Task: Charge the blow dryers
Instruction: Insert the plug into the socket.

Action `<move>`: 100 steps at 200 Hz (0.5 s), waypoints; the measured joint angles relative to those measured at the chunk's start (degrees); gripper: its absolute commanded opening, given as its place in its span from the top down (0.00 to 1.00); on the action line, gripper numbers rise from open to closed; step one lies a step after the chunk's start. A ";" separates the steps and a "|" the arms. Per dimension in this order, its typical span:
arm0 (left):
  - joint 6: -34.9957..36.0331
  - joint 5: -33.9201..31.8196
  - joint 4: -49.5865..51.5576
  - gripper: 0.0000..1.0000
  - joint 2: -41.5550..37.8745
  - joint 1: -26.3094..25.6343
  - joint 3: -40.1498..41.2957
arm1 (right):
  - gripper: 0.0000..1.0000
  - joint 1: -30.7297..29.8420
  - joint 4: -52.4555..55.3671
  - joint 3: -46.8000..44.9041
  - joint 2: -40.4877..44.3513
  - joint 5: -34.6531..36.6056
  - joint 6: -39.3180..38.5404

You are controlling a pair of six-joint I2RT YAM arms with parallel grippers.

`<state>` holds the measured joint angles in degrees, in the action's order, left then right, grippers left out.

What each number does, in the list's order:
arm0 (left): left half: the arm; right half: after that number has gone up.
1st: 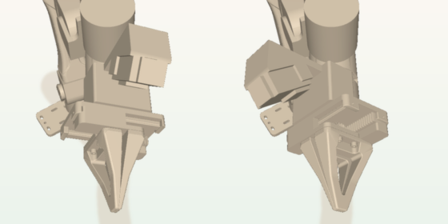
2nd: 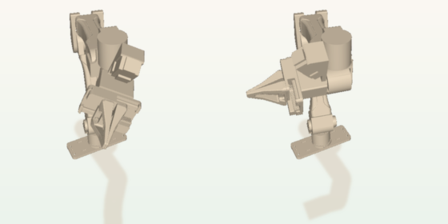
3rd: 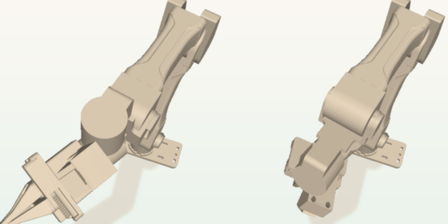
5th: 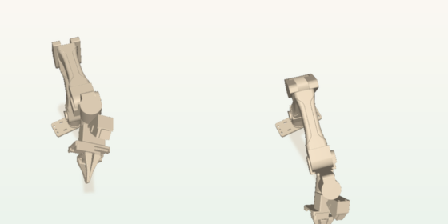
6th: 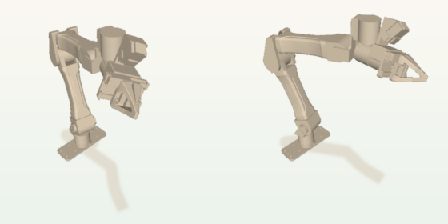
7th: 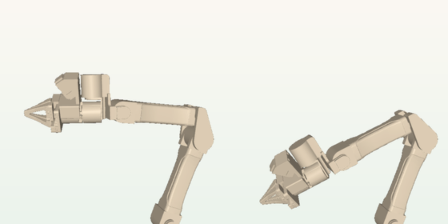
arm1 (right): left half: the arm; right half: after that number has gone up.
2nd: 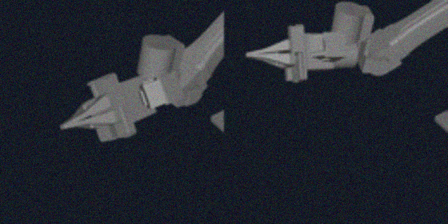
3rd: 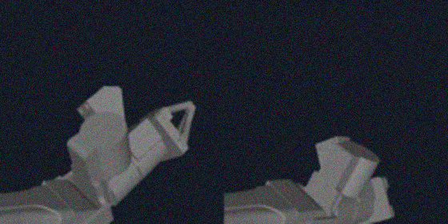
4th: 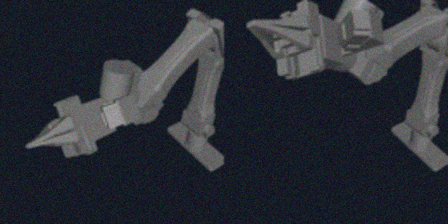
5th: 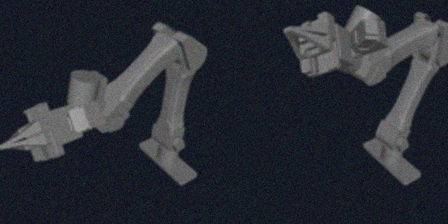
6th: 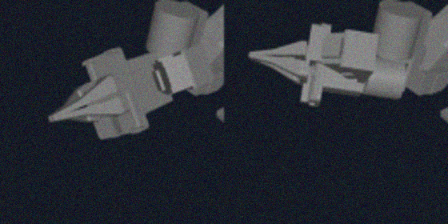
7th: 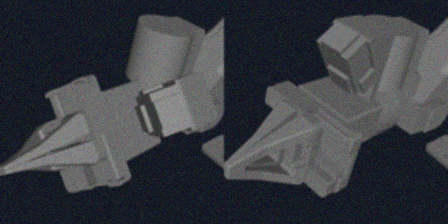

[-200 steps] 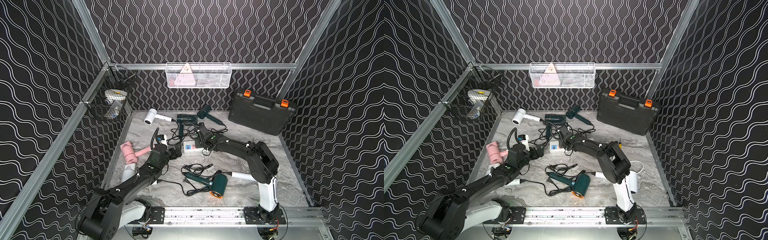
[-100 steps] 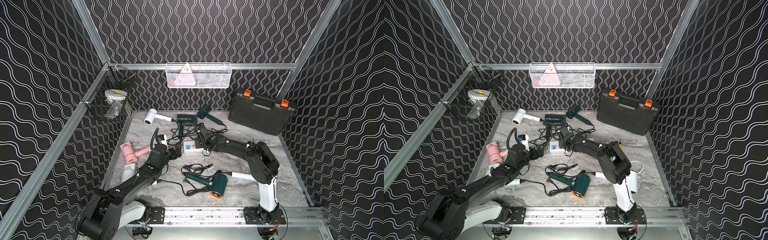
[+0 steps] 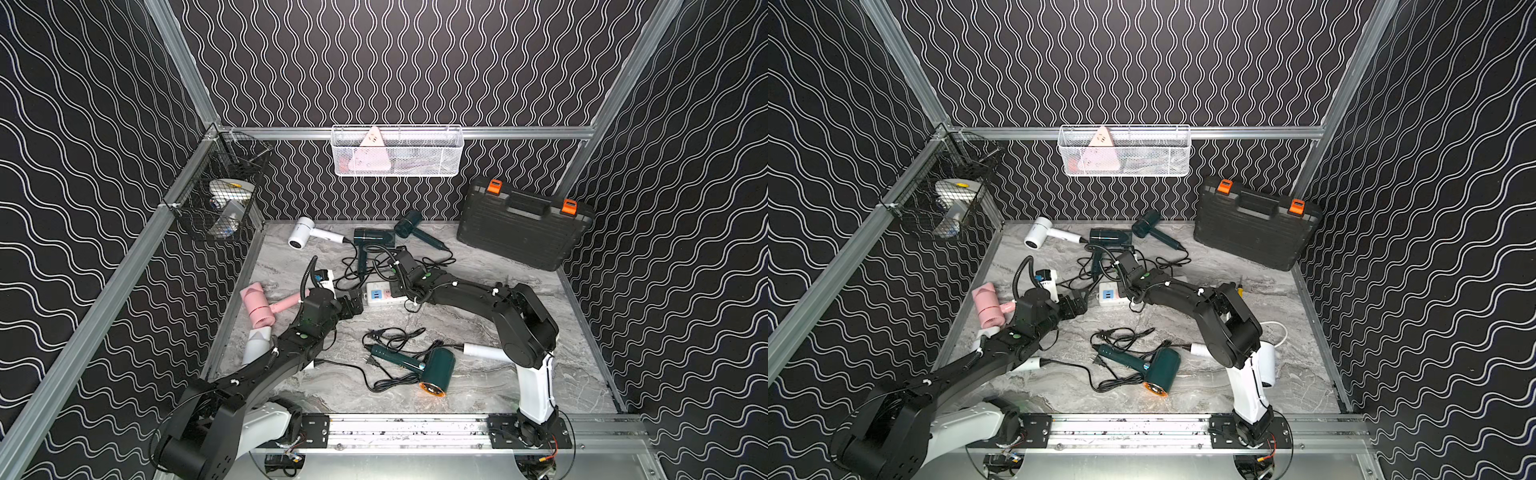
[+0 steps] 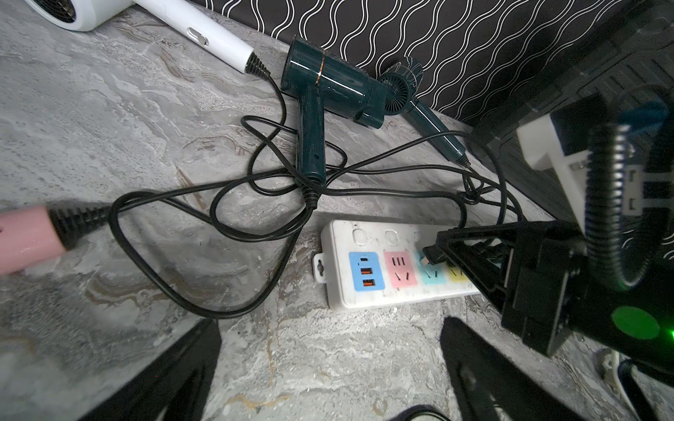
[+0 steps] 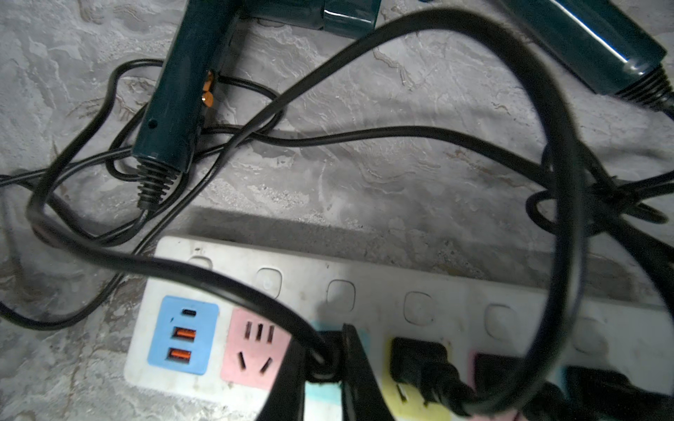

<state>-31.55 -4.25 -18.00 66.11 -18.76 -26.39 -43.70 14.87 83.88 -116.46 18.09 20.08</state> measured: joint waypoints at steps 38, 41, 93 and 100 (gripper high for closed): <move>0.00 -0.04 0.00 0.01 -0.07 0.00 0.17 | 1.00 0.20 0.24 -1.60 2.56 1.88 -0.66; 0.00 -0.04 0.00 0.01 -0.07 0.00 0.17 | 1.00 0.22 0.22 -1.68 2.69 2.03 -0.66; 0.00 -0.17 0.00 0.01 -0.44 0.00 0.28 | 1.00 0.24 0.13 -2.51 3.45 2.80 -1.22; 0.00 -0.20 0.00 0.01 -0.52 0.00 0.31 | 1.00 0.26 0.11 -2.51 3.45 2.54 -1.22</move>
<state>-31.55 -4.45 -18.00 65.58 -18.76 -26.09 -43.44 14.98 81.36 -113.01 20.62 18.85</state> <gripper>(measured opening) 0.989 0.154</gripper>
